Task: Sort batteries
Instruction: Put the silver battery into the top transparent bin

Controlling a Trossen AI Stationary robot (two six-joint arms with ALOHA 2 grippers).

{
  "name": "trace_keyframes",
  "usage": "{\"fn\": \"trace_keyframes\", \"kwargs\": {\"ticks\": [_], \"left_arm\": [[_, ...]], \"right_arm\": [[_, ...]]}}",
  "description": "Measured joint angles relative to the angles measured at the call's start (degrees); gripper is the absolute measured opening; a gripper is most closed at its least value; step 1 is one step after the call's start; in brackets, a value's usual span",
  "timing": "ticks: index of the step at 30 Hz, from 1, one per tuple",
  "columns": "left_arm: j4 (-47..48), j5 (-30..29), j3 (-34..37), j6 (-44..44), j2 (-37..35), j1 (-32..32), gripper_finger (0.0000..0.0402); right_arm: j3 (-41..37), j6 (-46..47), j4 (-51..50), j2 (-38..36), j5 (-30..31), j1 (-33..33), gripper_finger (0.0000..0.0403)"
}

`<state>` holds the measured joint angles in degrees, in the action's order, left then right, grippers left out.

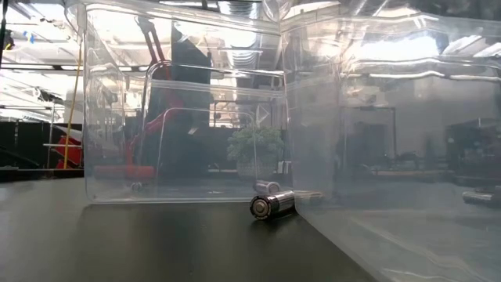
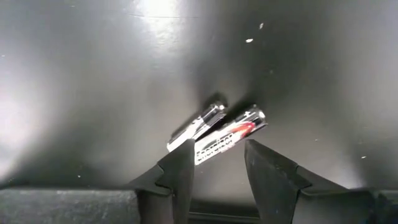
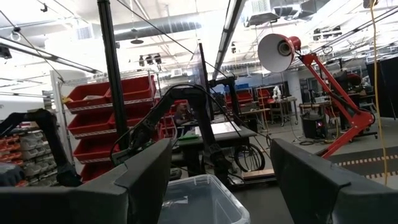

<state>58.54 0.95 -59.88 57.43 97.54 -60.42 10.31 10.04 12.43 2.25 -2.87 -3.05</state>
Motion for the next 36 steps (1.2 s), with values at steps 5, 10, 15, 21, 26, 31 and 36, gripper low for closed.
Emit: {"fn": "trace_keyframes", "kwargs": {"ticks": [5,10,15,21,26,31,36], "left_arm": [[-1.7,0.2,0.2,-0.1,0.0,0.0,0.0135],[-1.8,0.3,0.2,-0.2,0.0,0.0,0.0135],[-2.1,1.2,0.2,-1.3,0.1,0.0,0.0135],[-2.1,1.3,0.2,-1.7,0.1,0.0,0.0135],[-2.2,1.3,1.7,-1.5,0.1,0.0,0.0135],[-3.1,1.6,2.7,-1.1,0.1,0.0,0.0135],[-3.2,1.6,2.8,-0.2,0.1,0.0,0.0135]], "right_arm": [[0.0,0.0,0.0,0.0,0.0,0.0,0.0292],[0.0,0.0,0.0,0.0,0.0,0.0,0.0292],[0.0,0.0,0.0,0.0,0.0,0.0,0.0292],[0.0,0.0,0.0,0.0,0.0,0.0,0.0292],[0.0,-0.1,0.0,0.0,0.0,0.0,0.0292],[0.0,0.0,0.0,0.0,0.0,0.0,0.0292],[0.0,-0.1,0.0,0.0,0.0,0.0,0.0292]]}}
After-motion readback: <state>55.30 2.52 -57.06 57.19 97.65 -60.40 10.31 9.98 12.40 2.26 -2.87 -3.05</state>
